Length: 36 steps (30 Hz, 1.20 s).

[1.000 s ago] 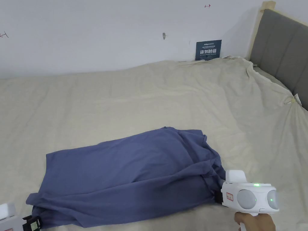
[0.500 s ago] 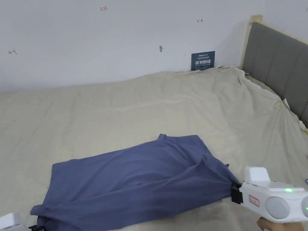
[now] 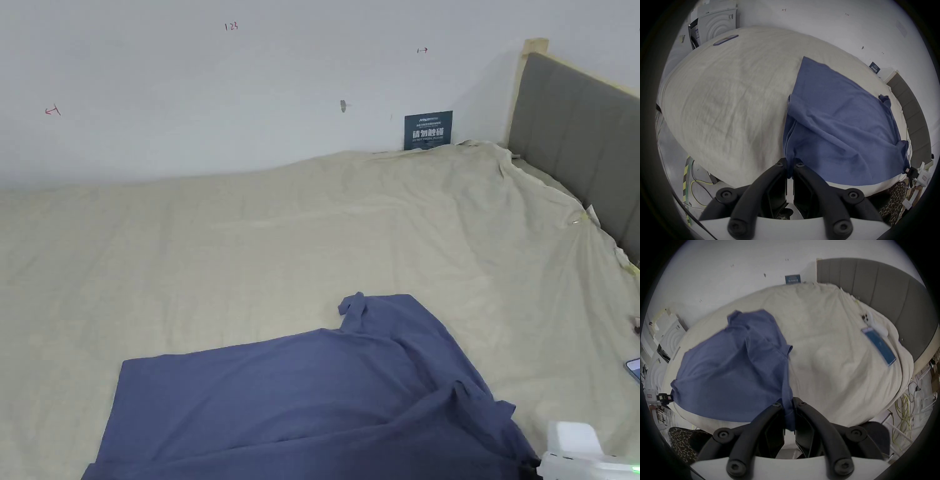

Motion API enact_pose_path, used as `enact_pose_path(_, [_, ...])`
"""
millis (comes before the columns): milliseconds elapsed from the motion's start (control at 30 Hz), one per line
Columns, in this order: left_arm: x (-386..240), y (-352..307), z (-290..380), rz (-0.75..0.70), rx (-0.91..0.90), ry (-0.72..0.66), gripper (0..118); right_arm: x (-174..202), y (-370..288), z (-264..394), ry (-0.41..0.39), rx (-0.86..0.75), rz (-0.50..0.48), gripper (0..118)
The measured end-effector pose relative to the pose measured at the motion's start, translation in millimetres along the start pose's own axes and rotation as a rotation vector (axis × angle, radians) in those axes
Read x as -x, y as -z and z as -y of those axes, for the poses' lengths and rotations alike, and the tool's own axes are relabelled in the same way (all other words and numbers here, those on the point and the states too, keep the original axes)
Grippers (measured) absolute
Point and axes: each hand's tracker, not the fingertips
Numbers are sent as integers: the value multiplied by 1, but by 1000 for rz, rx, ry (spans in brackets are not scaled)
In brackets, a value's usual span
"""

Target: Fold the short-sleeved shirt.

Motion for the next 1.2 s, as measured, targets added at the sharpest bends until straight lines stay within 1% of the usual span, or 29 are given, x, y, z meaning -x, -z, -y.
enact_pose_path(133, [-4, 7, 5, -21, -7, -12, 3, 5, 24, 5, 3, 74, 29, 7])
enact_pose_path(167, [-4, 7, 3, -25, -6, -10, 3, 14, 16, 4, -7, 56, 40, 7])
enact_pose_path(267, [-11, 0, 4, -35, -6, -8, 5, 22, 7, -3, -40, 61, 63, 10])
enact_pose_path(300, [-12, -2, 3, -30, -8, -8, 13, 18, 7, -5, -41, 59, 62, 14])
enact_pose_path(333, [-14, -4, 2, -35, -9, -6, 29, 18, 3, -8, -42, 60, 65, 24])
enact_pose_path(367, [-18, -8, 2, -33, -8, 3, 49, 18, -4, -10, -40, 53, 61, 39])
enact_pose_path(433, [-24, -18, -1, -33, -27, 25, 92, 18, -15, -18, -52, 1, 38, 88])
enact_pose_path(467, [-28, -28, -5, -23, -82, 40, 98, 20, -25, -23, -73, -45, 21, 97])
enact_pose_path(500, [-35, -41, -6, -9, -133, 51, 99, 22, -34, -28, -90, -84, 12, 99])
enact_pose_path(600, [-52, -81, -24, 58, -301, 71, 100, 42, -81, -49, -133, -223, 14, 99])
enact_pose_path(667, [-65, -105, -39, 95, -382, 80, 102, 53, -109, -63, -152, -337, 5, 99])
enact_pose_path(733, [-77, -128, -53, 122, -452, 96, 102, 55, -124, -76, -177, -450, -10, 102])
enact_pose_path(800, [-95, -153, -65, 134, -533, 111, 102, 66, -148, -87, -198, -558, -17, 104])
enact_pose_path(900, [-114, -177, -77, 101, -682, 132, 99, 80, -171, -98, -208, -701, 6, 104])
enact_pose_path(933, [-120, -181, -80, 90, -724, 152, 96, 85, -177, -100, -207, -735, 8, 103])
enact_pose_path(967, [-124, -183, -82, 78, -759, 169, 90, 91, -183, -103, -204, -755, 11, 100])
enact_pose_path(1000, [-128, -184, -84, 52, -782, 184, 79, 93, -186, -105, -195, -772, 6, 93])
enact_pose_path(1033, [-133, -185, -86, 30, -812, 191, 58, 96, -187, -107, -182, -785, 0, 74])
enact_pose_path(1067, [-136, -185, -87, 28, -835, 200, 35, 97, -188, -109, -171, -792, -18, 53])
enact_pose_path(1100, [-136, -184, -88, 38, -851, 205, 14, 97, -187, -113, -156, -793, -34, 27])
enact_pose_path(1133, [-137, -183, -91, 59, -855, 196, 0, 97, -185, -117, -148, -791, -42, 4])
enact_pose_path(1167, [-137, -180, -94, 77, -854, 188, 0, 98, -183, -120, -137, -798, -44, 4])
enact_pose_path(1200, [-138, -176, -97, 86, -864, 183, 0, 100, -182, -123, -131, -808, -31, 2])
